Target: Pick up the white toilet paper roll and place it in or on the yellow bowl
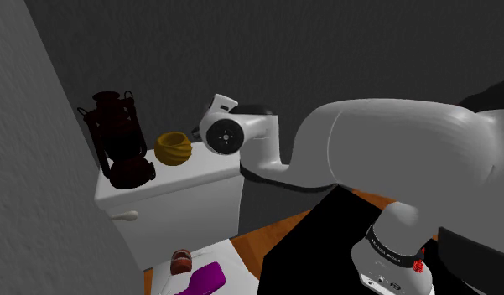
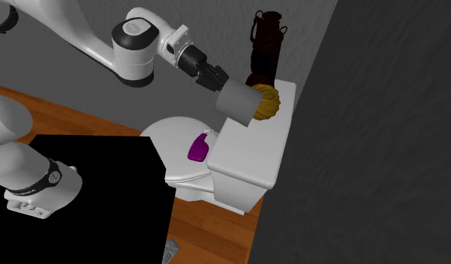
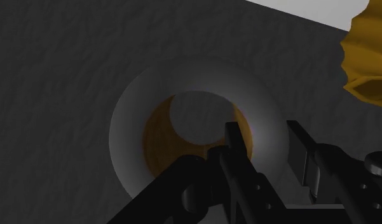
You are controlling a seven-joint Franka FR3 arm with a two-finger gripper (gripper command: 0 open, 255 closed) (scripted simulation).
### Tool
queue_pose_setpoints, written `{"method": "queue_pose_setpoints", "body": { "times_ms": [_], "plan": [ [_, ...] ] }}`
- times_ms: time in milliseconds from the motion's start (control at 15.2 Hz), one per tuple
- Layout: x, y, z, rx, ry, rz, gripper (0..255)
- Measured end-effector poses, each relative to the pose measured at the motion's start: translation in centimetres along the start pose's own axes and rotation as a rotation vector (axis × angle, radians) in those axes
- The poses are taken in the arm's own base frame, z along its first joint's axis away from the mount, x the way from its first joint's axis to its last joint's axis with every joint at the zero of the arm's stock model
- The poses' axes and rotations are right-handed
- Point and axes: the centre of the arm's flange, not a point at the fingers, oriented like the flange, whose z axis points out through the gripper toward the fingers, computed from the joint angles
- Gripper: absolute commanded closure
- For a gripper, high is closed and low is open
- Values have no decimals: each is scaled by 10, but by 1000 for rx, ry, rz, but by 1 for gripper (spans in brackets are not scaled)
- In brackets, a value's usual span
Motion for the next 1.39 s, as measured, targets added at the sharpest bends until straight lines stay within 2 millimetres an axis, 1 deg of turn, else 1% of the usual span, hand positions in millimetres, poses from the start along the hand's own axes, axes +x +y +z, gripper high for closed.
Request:
{"method": "queue_pose_setpoints", "body": {
  "times_ms": [264,330,528,594,726,1056,1122,1188,1386],
  "plan": [
    [18,7,-7,0,0,0,255],
    [21,3,-7,0,0,0,255],
    [35,-28,-4,0,0,-1,255],
    [39,-41,-2,0,0,-1,255],
    [48,-62,-3,0,1,-1,255],
    [71,-129,5,0,1,-1,255],
    [74,-139,4,0,1,-1,255],
    [74,-144,5,0,1,-1,255],
    [62,-153,13,0,0,-1,255]
  ]
}}
